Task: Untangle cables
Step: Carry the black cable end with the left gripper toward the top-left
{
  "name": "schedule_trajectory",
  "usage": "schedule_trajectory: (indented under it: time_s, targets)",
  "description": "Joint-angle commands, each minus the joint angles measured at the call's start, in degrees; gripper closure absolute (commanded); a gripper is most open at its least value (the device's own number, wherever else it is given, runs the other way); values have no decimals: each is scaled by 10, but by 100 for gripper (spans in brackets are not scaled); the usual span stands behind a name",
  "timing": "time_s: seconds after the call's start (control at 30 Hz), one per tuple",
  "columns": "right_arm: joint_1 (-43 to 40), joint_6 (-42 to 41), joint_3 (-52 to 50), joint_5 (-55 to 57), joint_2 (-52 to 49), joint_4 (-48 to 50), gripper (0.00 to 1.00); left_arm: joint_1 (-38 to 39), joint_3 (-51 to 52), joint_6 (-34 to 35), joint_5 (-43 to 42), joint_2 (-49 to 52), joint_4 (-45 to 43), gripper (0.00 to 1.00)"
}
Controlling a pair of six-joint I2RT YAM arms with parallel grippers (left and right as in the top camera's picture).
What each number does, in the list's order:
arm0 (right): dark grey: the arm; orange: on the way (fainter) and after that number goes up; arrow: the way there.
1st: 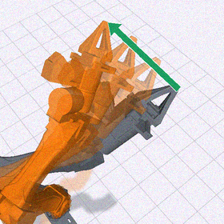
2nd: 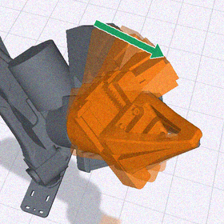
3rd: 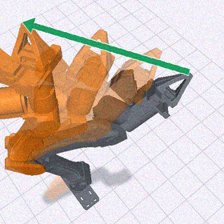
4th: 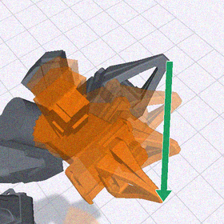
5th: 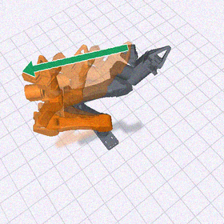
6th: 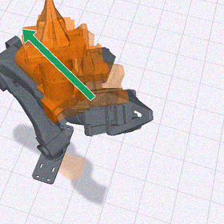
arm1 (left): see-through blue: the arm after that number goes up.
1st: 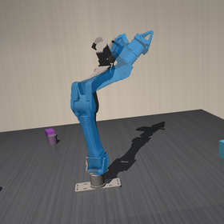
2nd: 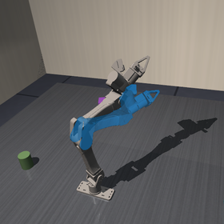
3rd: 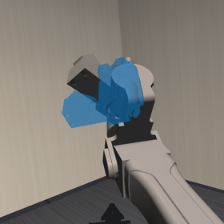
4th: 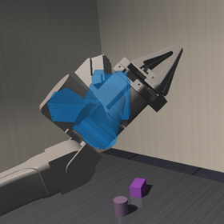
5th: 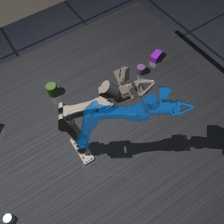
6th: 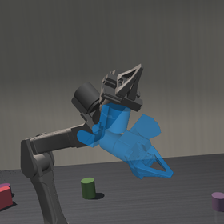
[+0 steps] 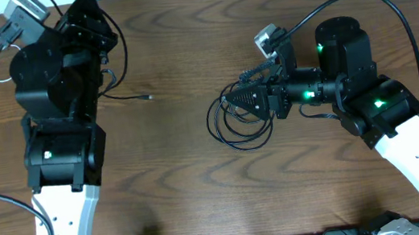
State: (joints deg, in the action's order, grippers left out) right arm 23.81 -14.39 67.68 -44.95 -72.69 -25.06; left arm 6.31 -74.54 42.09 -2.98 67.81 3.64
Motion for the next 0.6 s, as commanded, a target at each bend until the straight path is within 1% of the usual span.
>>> schedule_trajectory:
  time_s: [0.0, 0.1, 0.27, 0.43, 0.5, 0.57]
  targets:
    - [2, 5, 1, 5, 10, -3, 36, -2, -8, -16, -44, 16, -16, 92]
    - [2, 5, 1, 5, 10, -3, 34, -2, -8, -33, -102, 37, -47, 92]
    - [2, 5, 1, 5, 10, -3, 31, -23, -8, -35, -116, 64, -49, 93]
    - [2, 19, 1, 5, 10, -7, 29, -81, -7, -35, -116, 85, -37, 93]
    - [2, 22, 1, 5, 10, -7, 28, -111, -7, -35, -116, 91, -20, 92]
    - [2, 29, 1, 5, 10, -7, 25, -144, -7, -35, -116, 99, 4, 92]
